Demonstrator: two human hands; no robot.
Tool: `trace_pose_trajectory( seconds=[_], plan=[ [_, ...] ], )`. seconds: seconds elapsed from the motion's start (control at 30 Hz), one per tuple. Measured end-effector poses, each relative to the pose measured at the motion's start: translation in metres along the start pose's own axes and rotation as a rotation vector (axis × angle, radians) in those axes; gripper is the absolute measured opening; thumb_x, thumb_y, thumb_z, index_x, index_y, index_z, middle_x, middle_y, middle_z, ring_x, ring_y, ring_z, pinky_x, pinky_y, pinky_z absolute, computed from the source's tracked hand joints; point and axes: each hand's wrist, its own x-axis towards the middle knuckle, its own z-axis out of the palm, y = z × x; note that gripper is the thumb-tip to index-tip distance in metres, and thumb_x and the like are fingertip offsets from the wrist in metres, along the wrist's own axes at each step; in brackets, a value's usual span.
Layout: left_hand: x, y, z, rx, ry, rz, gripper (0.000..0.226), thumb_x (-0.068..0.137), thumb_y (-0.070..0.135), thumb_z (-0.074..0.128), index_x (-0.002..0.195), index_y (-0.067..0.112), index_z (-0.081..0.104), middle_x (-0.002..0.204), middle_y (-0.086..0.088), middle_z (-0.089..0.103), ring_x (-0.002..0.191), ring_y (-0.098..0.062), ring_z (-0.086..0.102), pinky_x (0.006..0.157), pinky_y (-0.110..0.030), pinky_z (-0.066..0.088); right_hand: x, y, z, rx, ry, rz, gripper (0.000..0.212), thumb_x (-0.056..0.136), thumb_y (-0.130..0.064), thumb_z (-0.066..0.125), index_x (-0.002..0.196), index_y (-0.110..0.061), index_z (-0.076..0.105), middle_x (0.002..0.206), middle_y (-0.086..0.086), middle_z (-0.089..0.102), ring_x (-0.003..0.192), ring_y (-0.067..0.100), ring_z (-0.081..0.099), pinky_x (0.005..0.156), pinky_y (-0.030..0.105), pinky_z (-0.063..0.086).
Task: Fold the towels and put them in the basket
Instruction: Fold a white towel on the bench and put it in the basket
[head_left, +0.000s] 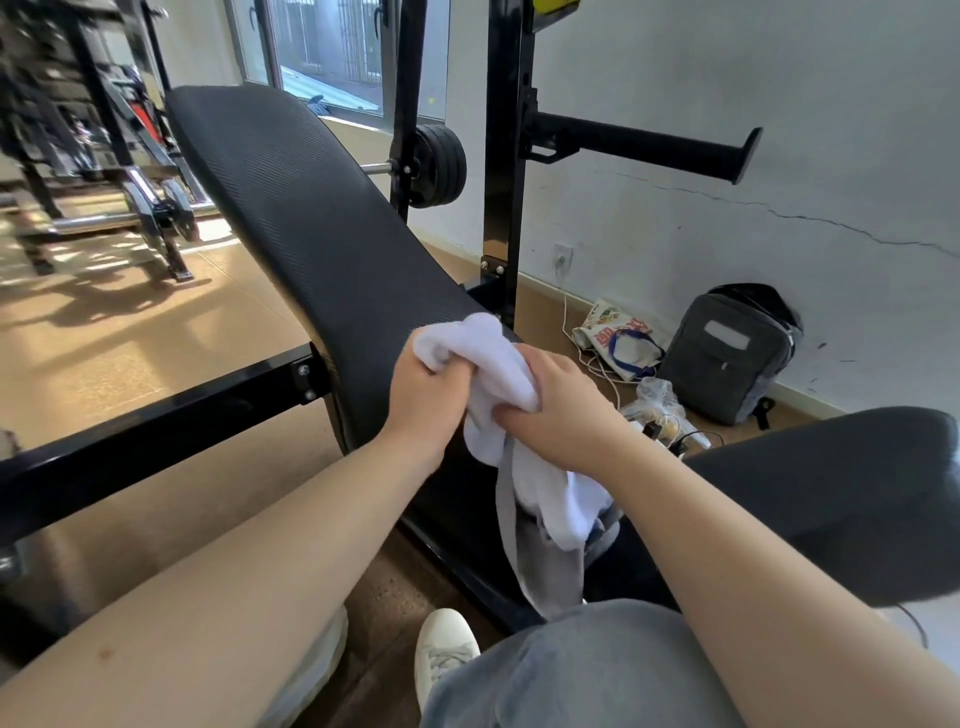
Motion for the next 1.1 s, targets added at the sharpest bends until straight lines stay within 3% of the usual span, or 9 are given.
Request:
trace_pose_trajectory(
  seconds=[0.1, 0.17, 0.3, 0.47, 0.6, 0.67, 0.83, 0.97, 1.1],
  plan=[
    [0.009, 0.014, -0.008, -0.098, 0.020, -0.039, 0.026, 0.088, 0.019, 0.048, 0.105, 0.018, 0.068, 0.095, -0.001, 0.071, 0.102, -0.024, 0.070, 0.083, -0.046, 0.059, 0.008, 0.004, 0.004, -0.119, -0.041, 0.082, 0.026, 0.083, -0.045, 0.054, 0.107, -0.035, 0.053, 0.110, 0.000, 0.057, 0.098, 0.029, 0.059, 0.088, 0.051, 0.053],
    [0.008, 0.013, -0.016, -0.167, -0.137, -0.044, 0.031, 0.085, 0.018, 0.050, 0.103, 0.024, 0.075, 0.098, -0.004, 0.076, 0.098, -0.020, 0.073, 0.085, -0.049, 0.061, 0.015, 0.005, 0.005, -0.175, 0.053, 0.078, 0.012, 0.087, -0.032, 0.052, 0.096, -0.024, 0.052, 0.095, 0.002, 0.055, 0.089, 0.030, 0.058, 0.081, 0.046, 0.054],
    [0.000, 0.003, -0.024, -0.175, -0.340, 0.036, 0.046, 0.079, 0.003, 0.066, 0.116, 0.031, 0.063, 0.093, 0.003, 0.076, 0.090, -0.014, 0.074, 0.081, -0.036, 0.059, 0.029, -0.005, -0.002, -0.052, 0.258, 0.009, 0.011, 0.081, -0.012, 0.049, 0.080, -0.021, 0.043, 0.079, 0.002, 0.056, 0.070, 0.025, 0.054, 0.054, 0.033, 0.037],
    [0.018, 0.003, -0.021, 0.206, -0.099, 0.173, 0.022, 0.095, 0.025, 0.063, 0.117, 0.026, 0.061, 0.101, -0.002, 0.074, 0.096, -0.017, 0.073, 0.085, -0.051, 0.060, 0.057, -0.026, -0.017, 0.210, 0.323, -0.001, 0.018, 0.090, -0.015, 0.048, 0.102, -0.025, 0.055, 0.085, -0.009, 0.061, 0.074, 0.008, 0.056, 0.055, 0.025, 0.037],
    [0.040, -0.011, -0.030, 0.213, 0.029, -0.190, 0.049, 0.094, 0.040, 0.059, 0.136, 0.019, 0.044, 0.128, -0.014, 0.061, 0.108, -0.035, 0.066, 0.088, -0.053, 0.058, 0.087, -0.038, -0.020, 0.579, 0.312, 0.024, 0.045, 0.082, -0.022, 0.069, 0.123, -0.035, 0.055, 0.098, -0.016, 0.064, 0.086, 0.004, 0.064, 0.065, 0.023, 0.050],
    [0.051, -0.021, -0.035, 0.493, 0.101, -0.269, 0.064, 0.094, 0.044, 0.060, 0.143, 0.012, 0.035, 0.144, -0.018, 0.041, 0.124, -0.041, 0.051, 0.096, -0.047, 0.048, 0.101, -0.042, -0.010, 0.682, 0.191, 0.021, 0.060, 0.078, -0.023, 0.075, 0.131, -0.036, 0.052, 0.112, -0.011, 0.061, 0.098, 0.008, 0.064, 0.078, 0.030, 0.055],
    [0.063, -0.034, -0.054, 0.830, 0.230, -0.070, 0.093, 0.078, 0.046, 0.071, 0.150, 0.030, 0.014, 0.153, -0.010, 0.023, 0.134, -0.033, 0.033, 0.093, -0.036, 0.038, 0.123, -0.037, 0.033, 0.716, -0.004, 0.063, 0.061, 0.084, -0.012, 0.059, 0.143, -0.028, 0.051, 0.138, 0.003, 0.055, 0.122, 0.023, 0.057, 0.102, 0.048, 0.051],
    [0.055, -0.043, -0.064, 1.032, 0.191, 0.333, 0.091, 0.075, 0.036, 0.077, 0.150, 0.022, 0.027, 0.149, -0.013, 0.029, 0.128, -0.040, 0.036, 0.092, -0.046, 0.044, 0.121, -0.024, 0.055, 0.566, -0.001, 0.051, 0.060, 0.083, -0.019, 0.053, 0.138, -0.041, 0.049, 0.107, -0.020, 0.058, 0.096, 0.004, 0.059, 0.068, 0.024, 0.048],
    [0.050, -0.051, -0.057, 1.109, 0.033, 0.448, 0.081, 0.075, 0.037, 0.077, 0.146, 0.025, 0.041, 0.150, -0.013, 0.028, 0.128, -0.044, 0.037, 0.092, -0.053, 0.046, 0.119, -0.005, 0.067, 0.389, 0.029, 0.050, 0.061, 0.085, -0.024, 0.054, 0.143, -0.037, 0.041, 0.109, -0.007, 0.058, 0.089, 0.005, 0.058, 0.058, 0.021, 0.042]
  ],
)
